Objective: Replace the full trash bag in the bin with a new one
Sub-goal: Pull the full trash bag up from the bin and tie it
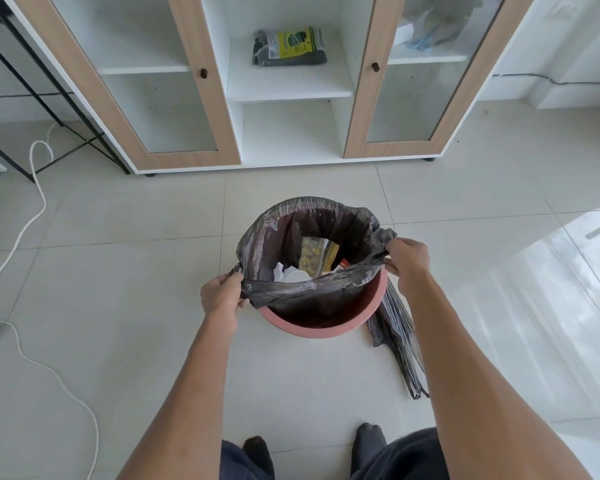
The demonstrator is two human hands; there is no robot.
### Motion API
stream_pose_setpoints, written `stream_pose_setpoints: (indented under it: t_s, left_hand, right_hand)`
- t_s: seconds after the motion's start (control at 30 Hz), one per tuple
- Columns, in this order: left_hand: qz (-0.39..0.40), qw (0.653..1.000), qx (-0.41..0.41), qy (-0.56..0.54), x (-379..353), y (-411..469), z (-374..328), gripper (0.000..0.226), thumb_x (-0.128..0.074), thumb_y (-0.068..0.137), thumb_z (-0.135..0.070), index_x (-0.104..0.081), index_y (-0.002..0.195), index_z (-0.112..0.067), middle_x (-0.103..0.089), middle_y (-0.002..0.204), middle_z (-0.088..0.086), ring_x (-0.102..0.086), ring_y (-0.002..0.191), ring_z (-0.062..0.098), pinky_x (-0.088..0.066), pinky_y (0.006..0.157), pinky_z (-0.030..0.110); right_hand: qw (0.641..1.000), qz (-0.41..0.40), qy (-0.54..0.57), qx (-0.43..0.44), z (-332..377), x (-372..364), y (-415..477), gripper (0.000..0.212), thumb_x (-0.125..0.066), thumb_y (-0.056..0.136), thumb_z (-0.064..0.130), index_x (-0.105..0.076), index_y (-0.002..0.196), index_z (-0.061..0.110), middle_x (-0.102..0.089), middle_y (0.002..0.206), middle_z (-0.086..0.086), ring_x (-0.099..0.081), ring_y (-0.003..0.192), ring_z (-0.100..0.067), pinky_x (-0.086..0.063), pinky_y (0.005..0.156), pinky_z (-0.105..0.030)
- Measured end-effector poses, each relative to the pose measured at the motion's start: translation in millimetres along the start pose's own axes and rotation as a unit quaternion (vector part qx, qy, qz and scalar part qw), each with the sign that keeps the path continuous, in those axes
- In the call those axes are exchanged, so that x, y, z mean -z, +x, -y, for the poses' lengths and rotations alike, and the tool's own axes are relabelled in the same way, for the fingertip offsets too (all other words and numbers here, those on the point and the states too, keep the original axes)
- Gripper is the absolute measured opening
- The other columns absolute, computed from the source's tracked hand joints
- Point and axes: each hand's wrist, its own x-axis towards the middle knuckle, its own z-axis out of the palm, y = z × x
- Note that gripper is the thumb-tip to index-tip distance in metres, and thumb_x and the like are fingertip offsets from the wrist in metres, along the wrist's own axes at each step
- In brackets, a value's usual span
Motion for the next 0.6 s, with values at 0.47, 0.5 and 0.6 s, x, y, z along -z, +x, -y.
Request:
stream_pose_setpoints:
  t_s: [0.47,0.5,0.6]
  left_hand:
    - [0.080,0.984,-0.012,0.159,-14,33,-26,0.025,-0.058,0.095,-0.034,-0.068,0.089,-0.012,-0.063,0.078,0.006,-0.056,0.058,0.019,-0.046,0.041,0.022]
    - [0.080,0.984,-0.018,0.156,-14,35,-28,0.027,-0.053,0.098,-0.036,-0.068,0.089,-0.014,-0.063,0.079,0.006,-0.056,0.060,0.019,-0.047,0.043,0.023]
    - [0.064,0.988,-0.038,0.135,-8,42,-34,0.024,-0.049,0.100,-0.031,-0.065,0.088,-0.018,-0.062,0.081,0.004,-0.056,0.064,0.018,-0.049,0.048,0.027]
  right_hand:
    - [0.960,0.016,-0.255,0.116,23,-16,-4,0.022,-0.061,0.076,0.019,-0.054,0.057,0.010,-0.056,0.057,-0.006,-0.051,0.056,-0.025,-0.042,0.055,-0.028]
    - [0.958,0.012,-0.259,0.125,23,-17,-3,0.019,-0.061,0.076,0.020,-0.058,0.062,0.007,-0.058,0.060,-0.007,-0.053,0.058,-0.026,-0.042,0.056,-0.028]
    - [0.970,-0.012,-0.208,0.125,26,-17,8,0.016,-0.062,0.079,0.023,-0.066,0.072,0.009,-0.065,0.068,-0.005,-0.058,0.067,-0.025,-0.045,0.062,-0.030]
